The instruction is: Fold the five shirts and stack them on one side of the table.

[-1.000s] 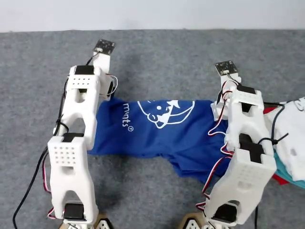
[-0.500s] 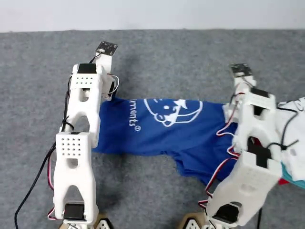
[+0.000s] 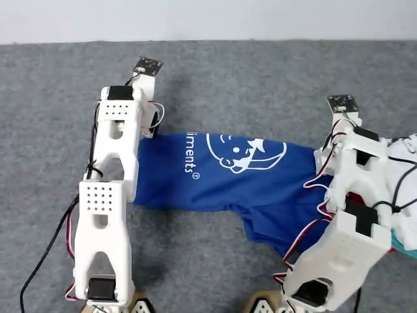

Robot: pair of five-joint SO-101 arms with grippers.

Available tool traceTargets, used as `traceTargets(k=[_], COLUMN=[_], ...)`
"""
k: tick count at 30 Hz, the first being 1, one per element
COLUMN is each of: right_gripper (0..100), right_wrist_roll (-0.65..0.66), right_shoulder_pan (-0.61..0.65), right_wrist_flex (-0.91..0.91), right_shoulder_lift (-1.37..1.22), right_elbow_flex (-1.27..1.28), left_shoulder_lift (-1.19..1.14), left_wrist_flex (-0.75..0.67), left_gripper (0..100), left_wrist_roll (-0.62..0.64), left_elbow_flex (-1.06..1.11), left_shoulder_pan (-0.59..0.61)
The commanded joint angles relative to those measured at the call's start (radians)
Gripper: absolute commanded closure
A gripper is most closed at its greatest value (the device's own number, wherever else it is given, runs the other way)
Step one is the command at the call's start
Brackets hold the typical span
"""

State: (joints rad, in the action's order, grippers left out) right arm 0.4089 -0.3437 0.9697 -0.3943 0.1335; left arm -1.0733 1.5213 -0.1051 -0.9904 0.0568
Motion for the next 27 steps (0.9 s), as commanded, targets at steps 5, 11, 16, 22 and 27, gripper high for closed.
traceTargets(k=[5,11,16,22,27], right_gripper=[77.5,77.5,77.5,79.0,95.7], right_wrist_roll=[-0.126,-0.132,-0.126,-0.018,0.255], right_shoulder_pan=[0.044,0.091,0.094,0.120,0.228], right_wrist_flex=[0.053,0.211,0.326,0.487,0.777], right_shoulder_lift=[0.076,0.136,0.180,0.226,0.280], right_elbow_flex=[-0.078,-0.258,-0.298,-0.296,-0.276], left_shoulder_lift=[0.009,0.009,0.006,-0.003,-0.060], left_wrist_flex=[0.129,0.233,0.233,0.227,0.173], left_gripper=[93,93,93,93,93], left_wrist_roll=[-0.002,-0.002,0.000,-0.002,-0.005], left_elbow_flex=[-0.394,-0.575,-0.479,-0.300,-0.275], left_shoulder_pan=[0.052,0.049,-0.020,-0.141,-0.084])
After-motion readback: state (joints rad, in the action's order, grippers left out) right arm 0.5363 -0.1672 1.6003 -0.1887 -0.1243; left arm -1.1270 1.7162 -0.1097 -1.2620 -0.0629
